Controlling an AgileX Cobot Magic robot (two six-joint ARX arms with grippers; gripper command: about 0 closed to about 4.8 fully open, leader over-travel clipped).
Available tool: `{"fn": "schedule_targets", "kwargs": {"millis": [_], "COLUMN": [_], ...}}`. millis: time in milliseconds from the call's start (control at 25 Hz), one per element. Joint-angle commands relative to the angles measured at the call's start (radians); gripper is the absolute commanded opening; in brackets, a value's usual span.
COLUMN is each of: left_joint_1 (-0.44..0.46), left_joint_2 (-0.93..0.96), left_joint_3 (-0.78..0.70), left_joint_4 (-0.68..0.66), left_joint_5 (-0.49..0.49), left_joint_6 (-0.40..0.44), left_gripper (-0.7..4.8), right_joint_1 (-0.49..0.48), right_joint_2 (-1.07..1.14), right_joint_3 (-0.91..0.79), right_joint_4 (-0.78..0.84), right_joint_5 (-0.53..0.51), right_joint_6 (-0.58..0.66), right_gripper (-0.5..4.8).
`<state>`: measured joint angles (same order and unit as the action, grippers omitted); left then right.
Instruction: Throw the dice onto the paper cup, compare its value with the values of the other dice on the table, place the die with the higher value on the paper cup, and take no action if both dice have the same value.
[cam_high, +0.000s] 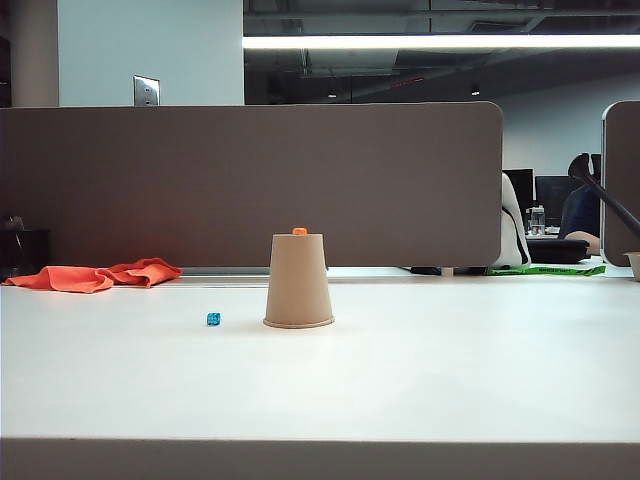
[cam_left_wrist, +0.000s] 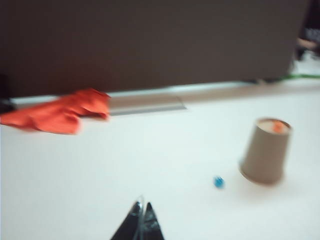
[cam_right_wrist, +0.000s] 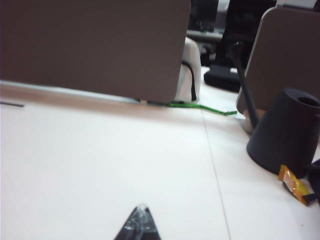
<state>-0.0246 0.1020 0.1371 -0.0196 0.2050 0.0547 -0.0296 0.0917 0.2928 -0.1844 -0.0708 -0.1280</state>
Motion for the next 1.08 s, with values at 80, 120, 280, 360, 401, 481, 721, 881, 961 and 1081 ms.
{"fn": "schedule_targets", "kwargs": {"millis": [80, 120, 280, 360, 401, 481, 721, 881, 961, 1081], "left_joint_1": [-0.014, -0.030, -0.127, -0.167, -0.185, -0.218, -0.260, -0.259, -0.259, -0.259], "left_joint_2": [0.153, 0.221, 0.459, 0.541, 0.575, 0.649, 0.860, 0.917, 0.932, 0.964], "left_joint_3": [0.057, 0.079, 0.156, 0.176, 0.185, 0.202, 0.223, 0.223, 0.223, 0.223], "left_joint_4": [0.006, 0.007, 0.042, 0.085, 0.102, 0.148, 0.328, 0.374, 0.384, 0.428], "left_joint_5": [0.096, 0.104, 0.107, 0.106, 0.104, 0.085, 0.018, 0.017, 0.016, 0.017], "left_joint_6": [0.055, 0.078, 0.132, 0.131, 0.131, 0.129, 0.167, 0.182, 0.181, 0.181], "left_gripper": [-0.05, -0.05, -0.05, -0.06, -0.05, -0.05, -0.05, -0.05, -0.05, -0.05], "right_joint_1": [0.002, 0.004, 0.005, 0.005, 0.005, 0.008, 0.188, 0.281, 0.323, 0.378], "right_joint_2": [0.119, 0.177, 0.407, 0.495, 0.546, 0.631, 0.970, 1.096, 1.153, 1.284], "right_joint_3": [0.119, 0.169, 0.361, 0.436, 0.477, 0.545, 0.773, 0.813, 0.821, 0.823], "right_joint_4": [-0.002, -0.005, -0.049, -0.082, -0.100, -0.125, -0.149, -0.080, -0.025, 0.093], "right_joint_5": [0.005, 0.006, -0.003, -0.027, -0.050, -0.095, -0.118, -0.109, -0.105, -0.107], "right_joint_6": [-0.011, -0.011, -0.011, -0.011, -0.011, -0.011, -0.011, -0.011, -0.011, -0.011], "right_gripper": [-0.05, -0.05, -0.05, -0.05, -0.05, -0.05, -0.05, -0.05, -0.05, -0.05]}}
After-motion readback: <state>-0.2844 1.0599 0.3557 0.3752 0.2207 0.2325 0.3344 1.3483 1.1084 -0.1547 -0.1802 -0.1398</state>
